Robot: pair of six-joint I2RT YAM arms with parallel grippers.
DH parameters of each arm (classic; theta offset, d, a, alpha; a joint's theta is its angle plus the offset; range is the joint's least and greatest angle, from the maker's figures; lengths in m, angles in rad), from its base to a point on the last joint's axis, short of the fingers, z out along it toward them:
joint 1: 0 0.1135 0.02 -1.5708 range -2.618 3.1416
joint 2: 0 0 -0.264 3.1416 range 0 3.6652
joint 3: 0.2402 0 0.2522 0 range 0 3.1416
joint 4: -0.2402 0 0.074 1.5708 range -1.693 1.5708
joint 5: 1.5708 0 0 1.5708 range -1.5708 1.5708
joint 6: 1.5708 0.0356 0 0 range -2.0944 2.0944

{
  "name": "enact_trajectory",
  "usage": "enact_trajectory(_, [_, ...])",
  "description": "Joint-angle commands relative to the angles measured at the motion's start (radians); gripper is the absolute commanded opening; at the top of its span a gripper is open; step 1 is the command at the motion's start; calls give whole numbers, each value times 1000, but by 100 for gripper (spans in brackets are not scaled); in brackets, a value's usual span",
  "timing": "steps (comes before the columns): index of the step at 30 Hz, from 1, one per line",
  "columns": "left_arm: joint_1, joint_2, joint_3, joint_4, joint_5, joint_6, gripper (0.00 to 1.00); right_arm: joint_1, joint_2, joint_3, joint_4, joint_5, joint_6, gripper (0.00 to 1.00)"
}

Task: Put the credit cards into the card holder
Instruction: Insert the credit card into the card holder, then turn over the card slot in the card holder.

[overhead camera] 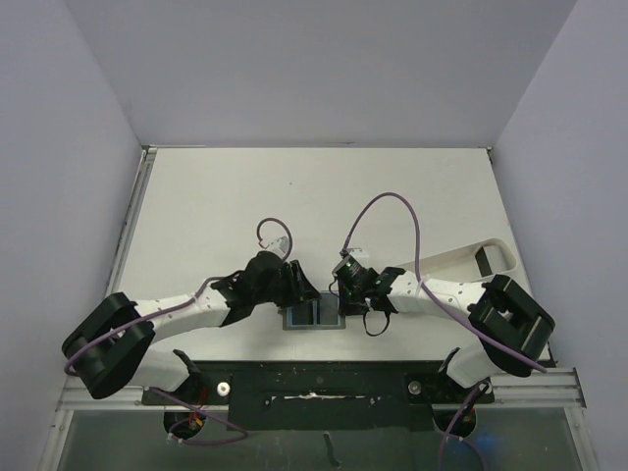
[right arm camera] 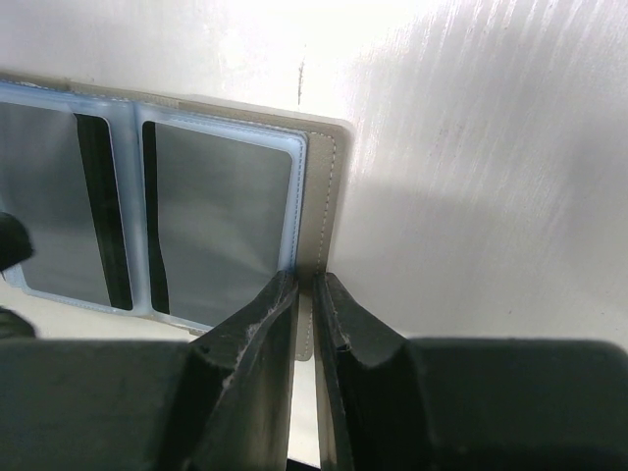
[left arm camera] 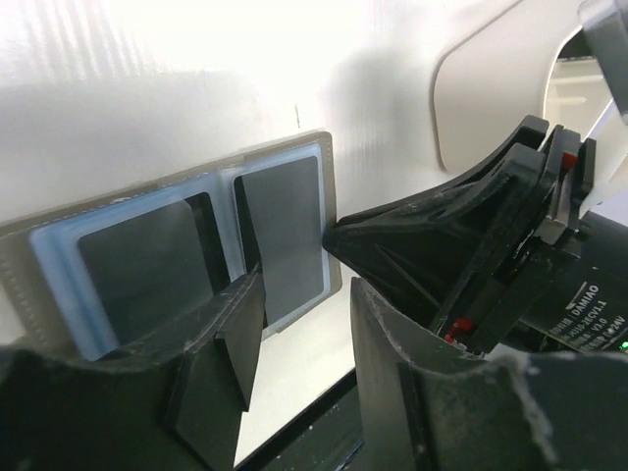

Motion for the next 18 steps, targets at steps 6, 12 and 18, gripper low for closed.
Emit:
enact_trajectory(6, [44,-106,22,-189,-89,86,45,-4,3,8,28,5,5,14])
enact_trajectory(12, [49,-87,-1,-191,-89,90,49,-3,13,15,25,4,4,14])
enact_trajectory(18, [49,-58,0,-191,-97,100,50,-4,15,17,24,4,-1,14])
